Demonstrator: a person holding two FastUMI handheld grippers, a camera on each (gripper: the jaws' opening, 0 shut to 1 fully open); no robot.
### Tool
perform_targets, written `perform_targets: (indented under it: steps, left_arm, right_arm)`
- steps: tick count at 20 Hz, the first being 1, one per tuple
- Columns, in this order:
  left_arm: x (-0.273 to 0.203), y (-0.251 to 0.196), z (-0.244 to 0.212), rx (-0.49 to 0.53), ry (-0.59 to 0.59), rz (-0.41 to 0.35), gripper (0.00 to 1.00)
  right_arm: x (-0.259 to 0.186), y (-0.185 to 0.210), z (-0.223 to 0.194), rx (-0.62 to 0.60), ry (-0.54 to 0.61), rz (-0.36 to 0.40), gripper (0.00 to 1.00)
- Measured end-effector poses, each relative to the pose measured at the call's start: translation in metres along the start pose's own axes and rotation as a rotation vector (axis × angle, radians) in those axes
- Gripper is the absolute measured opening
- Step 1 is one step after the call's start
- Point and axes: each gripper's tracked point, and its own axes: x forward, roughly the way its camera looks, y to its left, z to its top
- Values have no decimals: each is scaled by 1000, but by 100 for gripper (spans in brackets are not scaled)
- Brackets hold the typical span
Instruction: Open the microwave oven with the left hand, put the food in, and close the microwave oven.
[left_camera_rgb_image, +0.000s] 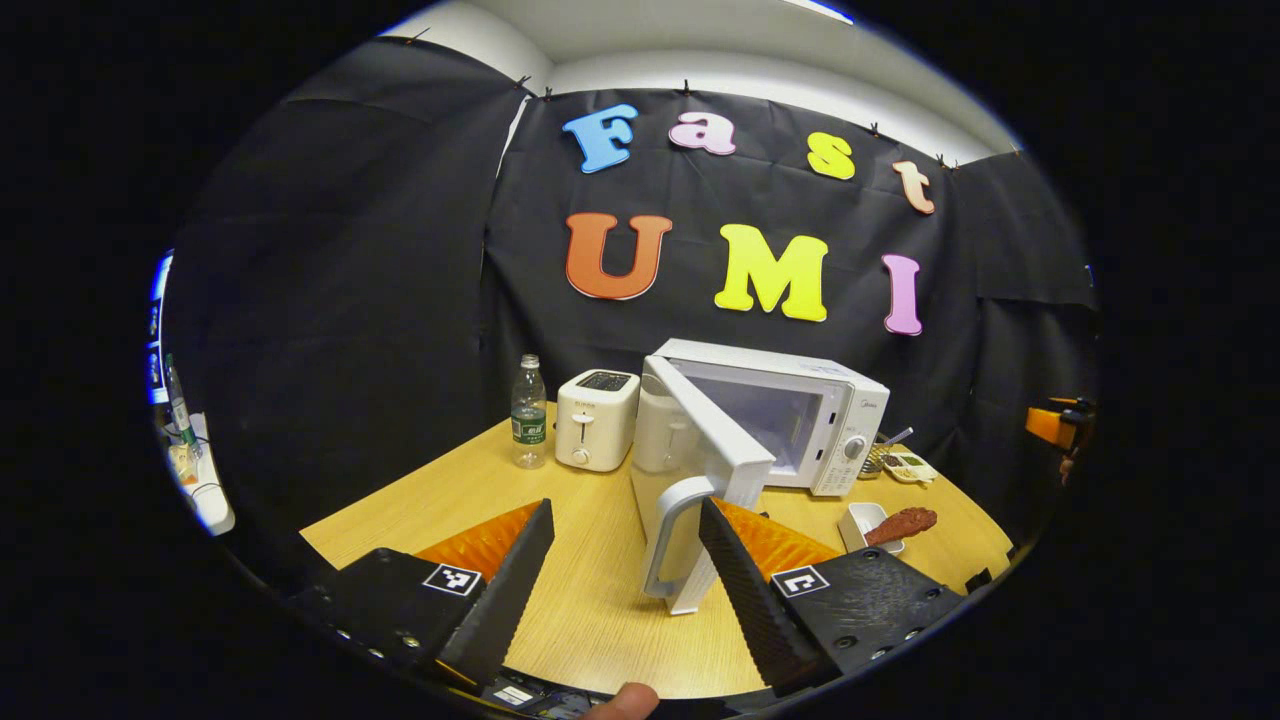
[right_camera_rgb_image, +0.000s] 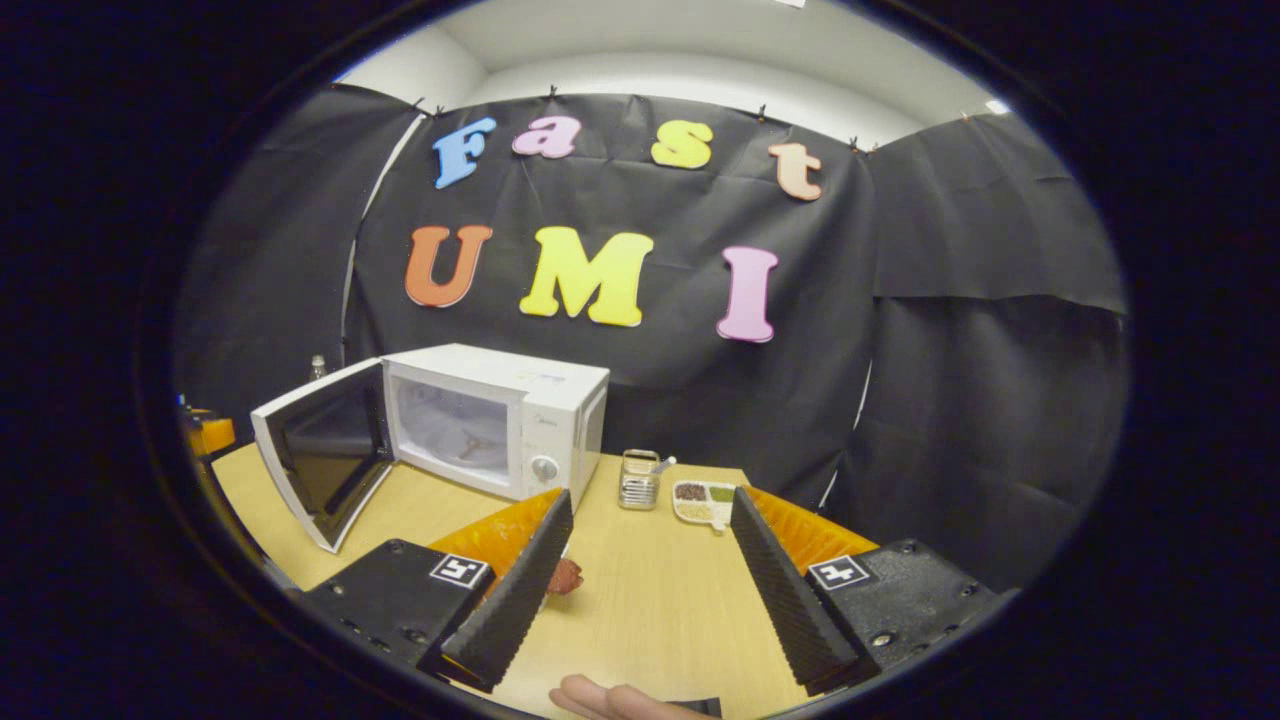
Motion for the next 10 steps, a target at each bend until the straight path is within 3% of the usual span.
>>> perform_targets:
  steps: [2,4,9,10]
  left_arm:
    - [-4,-7,20,14,-33,-3,89]
    - [-7,-12,39,37,-65,5,89]
    - [-15,-39,75,49,-121,-14,89]
    - [-16,-42,81,44,-128,-18,89]
  right_arm:
    - [21,4,-12,2,65,45,96]
    - [41,14,-28,17,142,117,100]
    - [78,34,-84,121,396,281,99]
    - [82,36,-94,153,435,304,91]
